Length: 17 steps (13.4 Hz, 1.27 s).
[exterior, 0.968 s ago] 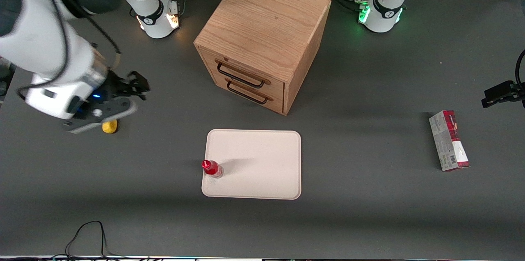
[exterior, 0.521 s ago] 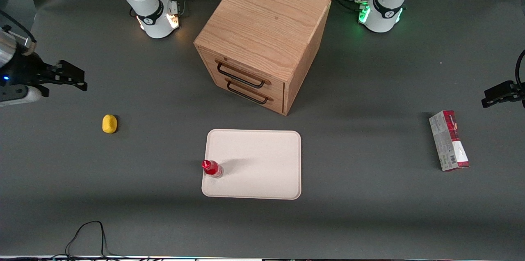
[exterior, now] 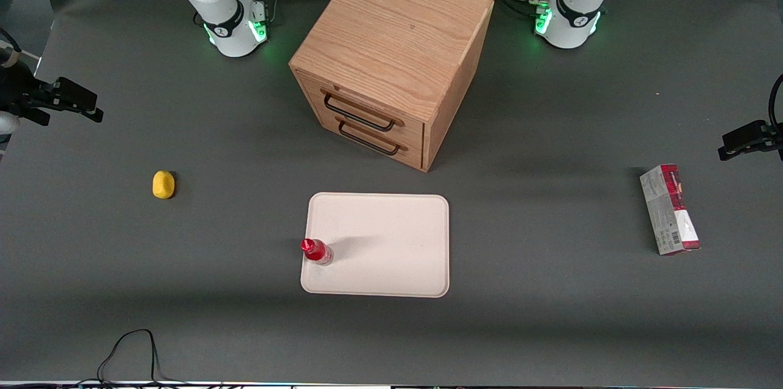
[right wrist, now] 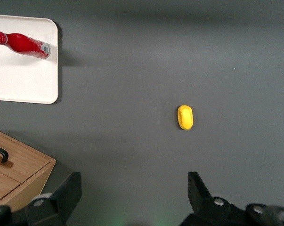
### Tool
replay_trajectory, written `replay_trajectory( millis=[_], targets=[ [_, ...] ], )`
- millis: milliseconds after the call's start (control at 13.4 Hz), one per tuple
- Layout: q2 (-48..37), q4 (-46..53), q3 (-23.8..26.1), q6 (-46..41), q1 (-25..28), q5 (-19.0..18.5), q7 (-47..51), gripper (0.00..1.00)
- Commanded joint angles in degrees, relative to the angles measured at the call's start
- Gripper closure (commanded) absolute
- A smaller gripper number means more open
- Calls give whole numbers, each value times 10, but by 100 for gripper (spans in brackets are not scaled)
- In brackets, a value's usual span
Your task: Place coke bottle on tray
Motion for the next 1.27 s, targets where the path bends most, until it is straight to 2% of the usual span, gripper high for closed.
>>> replay_trajectory(
  millis=[0, 298, 521, 745, 1191],
  targets=[
    [8, 10, 8, 11, -8, 2, 4, 0],
    [17, 12, 9, 6, -6, -5, 4, 0],
    [17, 10, 19, -8, -34, -3, 1, 0],
    [14, 10, -2, -15, 0, -5, 4, 0],
    [13, 9, -7, -17, 2, -5, 2, 0]
  ],
)
